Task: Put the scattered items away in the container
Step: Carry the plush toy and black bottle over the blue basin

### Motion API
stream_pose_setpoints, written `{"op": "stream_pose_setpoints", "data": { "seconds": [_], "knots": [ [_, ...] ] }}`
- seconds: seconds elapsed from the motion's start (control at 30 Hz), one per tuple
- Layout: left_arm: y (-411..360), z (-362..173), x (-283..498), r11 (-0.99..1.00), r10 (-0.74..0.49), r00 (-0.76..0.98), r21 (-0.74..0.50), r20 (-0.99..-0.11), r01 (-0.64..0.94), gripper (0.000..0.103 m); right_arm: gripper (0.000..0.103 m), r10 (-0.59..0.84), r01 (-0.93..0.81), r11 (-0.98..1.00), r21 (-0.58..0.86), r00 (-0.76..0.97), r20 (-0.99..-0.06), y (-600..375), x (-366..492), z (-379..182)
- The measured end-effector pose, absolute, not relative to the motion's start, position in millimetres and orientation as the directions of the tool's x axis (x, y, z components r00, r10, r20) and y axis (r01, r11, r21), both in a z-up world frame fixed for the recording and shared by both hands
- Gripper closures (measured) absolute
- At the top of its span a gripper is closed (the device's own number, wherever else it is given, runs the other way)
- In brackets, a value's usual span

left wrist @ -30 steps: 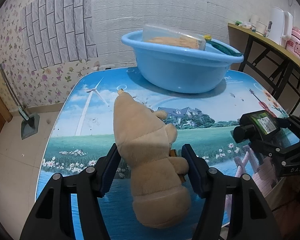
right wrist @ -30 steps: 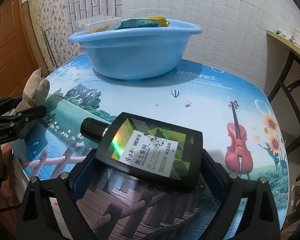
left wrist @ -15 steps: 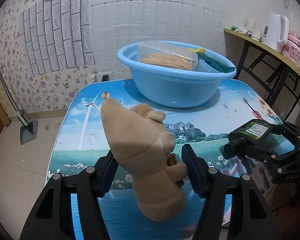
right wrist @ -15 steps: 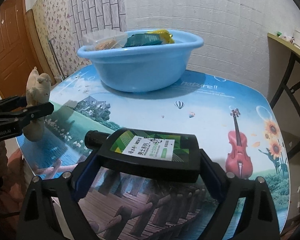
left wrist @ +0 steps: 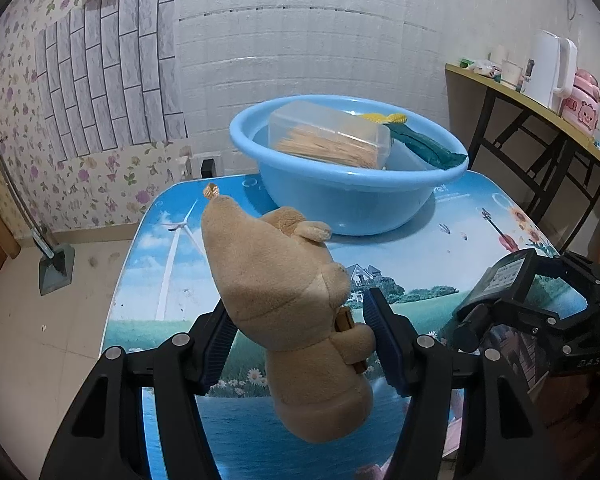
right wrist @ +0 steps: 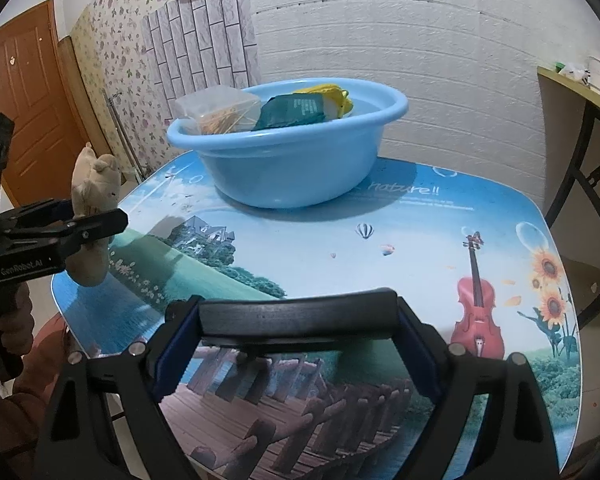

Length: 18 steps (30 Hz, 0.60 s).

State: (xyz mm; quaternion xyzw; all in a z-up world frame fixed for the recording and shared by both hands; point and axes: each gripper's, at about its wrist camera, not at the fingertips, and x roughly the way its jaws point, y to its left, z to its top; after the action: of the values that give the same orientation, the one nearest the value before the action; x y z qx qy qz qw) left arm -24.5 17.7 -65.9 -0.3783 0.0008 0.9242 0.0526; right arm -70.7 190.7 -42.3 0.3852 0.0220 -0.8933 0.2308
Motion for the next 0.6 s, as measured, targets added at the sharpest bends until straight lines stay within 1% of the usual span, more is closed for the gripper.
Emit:
{"op": "stream_pose_setpoints", "data": {
  "seconds": [0.1,0.2,0.27,0.37,0.4,0.53,0.6],
  "knots": [
    [18.3,-67.0,-24.3,-0.994,0.095,-0.706,-0.034,-0.701,-0.099,0.041,0.012,-0.411,0.438,-0.885,0.157,-0.576,-0.706,188.7,-72.0,-46.1],
    [17.3,-68.6,-24.1,-0.994,0.095,-0.702,-0.035,-0.706,-0.099,0.041,0.012,-0.394,0.441,-0.887,0.135,-0.572,-0.719,182.9,-72.6,-51.0],
    [17.4,-69.5,-23.5,-0.994,0.095,-0.700,-0.035,-0.708,-0.100,0.041,0.012,-0.408,0.445,-0.881,0.158,-0.549,-0.730,182.0,-75.3,-55.9],
    [16.6,-69.2,-22.5,-0.994,0.096,-0.700,-0.034,-0.707,-0.102,0.041,0.018,-0.427,0.438,-0.879,0.190,-0.544,-0.722,186.2,-77.6,-56.2],
    [16.7,-69.3,-22.5,-0.994,0.097,-0.700,-0.035,-0.708,-0.102,0.041,0.018,-0.432,0.438,-0.877,0.197,-0.540,-0.722,186.9,-78.9,-56.2],
    [16.0,-70.4,-22.4,-0.994,0.101,-0.695,-0.038,-0.712,-0.106,0.041,0.017,-0.436,0.465,-0.867,0.180,-0.533,-0.725,184.9,-78.4,-56.6],
    [15.7,-71.3,-21.9,-0.993,0.103,-0.692,-0.039,-0.714,-0.108,0.041,0.014,-0.446,0.479,-0.858,0.183,-0.522,-0.727,184.6,-79.7,-58.3]
  ]
}}
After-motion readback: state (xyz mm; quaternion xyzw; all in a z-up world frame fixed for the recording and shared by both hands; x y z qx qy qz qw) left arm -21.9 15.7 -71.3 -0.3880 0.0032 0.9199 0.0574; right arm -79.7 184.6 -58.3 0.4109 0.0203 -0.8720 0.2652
